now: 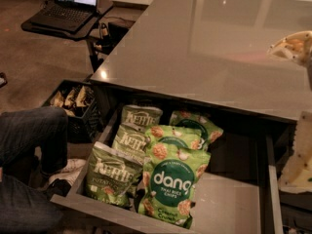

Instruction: Pick green jalapeno chip bag from top drawer and place on counter

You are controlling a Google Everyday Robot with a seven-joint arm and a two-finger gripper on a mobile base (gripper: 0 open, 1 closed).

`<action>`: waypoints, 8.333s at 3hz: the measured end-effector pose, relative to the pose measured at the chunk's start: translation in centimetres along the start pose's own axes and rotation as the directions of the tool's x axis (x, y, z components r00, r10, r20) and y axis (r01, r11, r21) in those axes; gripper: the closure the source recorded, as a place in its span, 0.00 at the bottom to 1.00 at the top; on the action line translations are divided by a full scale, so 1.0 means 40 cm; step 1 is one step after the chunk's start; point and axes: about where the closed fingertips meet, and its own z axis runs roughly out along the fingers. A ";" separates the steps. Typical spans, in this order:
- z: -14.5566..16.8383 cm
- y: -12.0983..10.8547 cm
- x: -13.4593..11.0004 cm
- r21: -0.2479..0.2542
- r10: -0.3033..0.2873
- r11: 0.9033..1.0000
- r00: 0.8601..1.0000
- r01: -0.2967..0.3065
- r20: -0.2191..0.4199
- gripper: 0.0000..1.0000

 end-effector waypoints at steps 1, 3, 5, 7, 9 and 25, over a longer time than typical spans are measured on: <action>0.000 0.000 0.000 0.000 0.000 1.000 1.000 0.000 0.000 0.00; 0.079 0.009 -0.033 0.005 -0.033 0.999 0.999 0.033 -0.011 0.00; 0.139 0.026 -0.047 0.022 -0.048 0.999 0.999 0.049 -0.016 0.00; 0.140 0.027 -0.048 0.021 -0.049 0.999 0.999 0.049 -0.016 0.00; 0.220 0.031 -0.092 0.012 -0.072 0.997 0.997 0.072 -0.014 0.00; 0.966 0.135 -0.493 -0.191 -0.340 0.928 0.936 0.319 -0.093 0.88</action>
Offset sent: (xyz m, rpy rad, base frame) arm 0.0065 0.0709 -0.1069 -0.0454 0.0089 0.1101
